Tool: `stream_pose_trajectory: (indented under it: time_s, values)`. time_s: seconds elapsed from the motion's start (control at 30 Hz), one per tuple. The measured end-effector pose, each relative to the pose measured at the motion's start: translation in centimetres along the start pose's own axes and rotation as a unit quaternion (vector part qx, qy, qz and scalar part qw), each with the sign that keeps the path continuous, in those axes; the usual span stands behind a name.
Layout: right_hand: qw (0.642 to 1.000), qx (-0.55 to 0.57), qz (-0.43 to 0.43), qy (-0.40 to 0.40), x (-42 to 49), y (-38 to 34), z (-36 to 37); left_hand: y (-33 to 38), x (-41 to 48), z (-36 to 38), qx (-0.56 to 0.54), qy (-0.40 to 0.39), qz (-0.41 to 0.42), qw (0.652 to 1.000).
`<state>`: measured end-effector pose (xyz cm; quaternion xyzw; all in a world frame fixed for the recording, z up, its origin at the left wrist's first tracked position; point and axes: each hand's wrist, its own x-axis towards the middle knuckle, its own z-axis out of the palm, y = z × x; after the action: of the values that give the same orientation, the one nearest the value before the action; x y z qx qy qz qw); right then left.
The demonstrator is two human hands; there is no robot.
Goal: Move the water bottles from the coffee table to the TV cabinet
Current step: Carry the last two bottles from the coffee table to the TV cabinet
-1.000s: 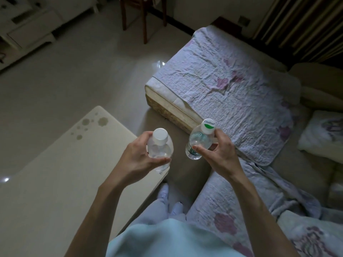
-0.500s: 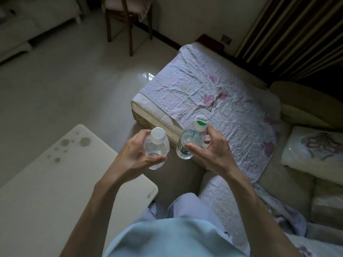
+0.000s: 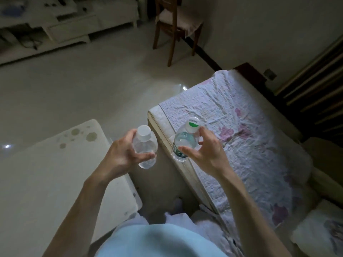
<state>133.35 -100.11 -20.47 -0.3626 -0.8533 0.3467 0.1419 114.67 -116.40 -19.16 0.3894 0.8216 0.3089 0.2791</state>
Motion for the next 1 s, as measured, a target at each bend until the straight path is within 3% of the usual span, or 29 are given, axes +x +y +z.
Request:
stream_pose_trajectory:
  time_s: [0.4, 0.67, 1.0]
  values:
    - [0.992, -0.023, -0.069, -0.104, 8.1, -0.1, 0.4, 2.6, 0.4, -0.2, -0.045, 0.108, -0.078, 0.990]
    - [0.984, -0.007, -0.087, -0.154, 14.3, -3.6, 3.7, -1.0, 3.4, -3.6, -0.071, 0.143, -0.140, 0.977]
    - [0.986, -0.021, -0.050, -0.157, 26.0, -9.0, 7.8, -6.6, 12.7, -12.5, -0.076, 0.171, -0.152, 0.971]
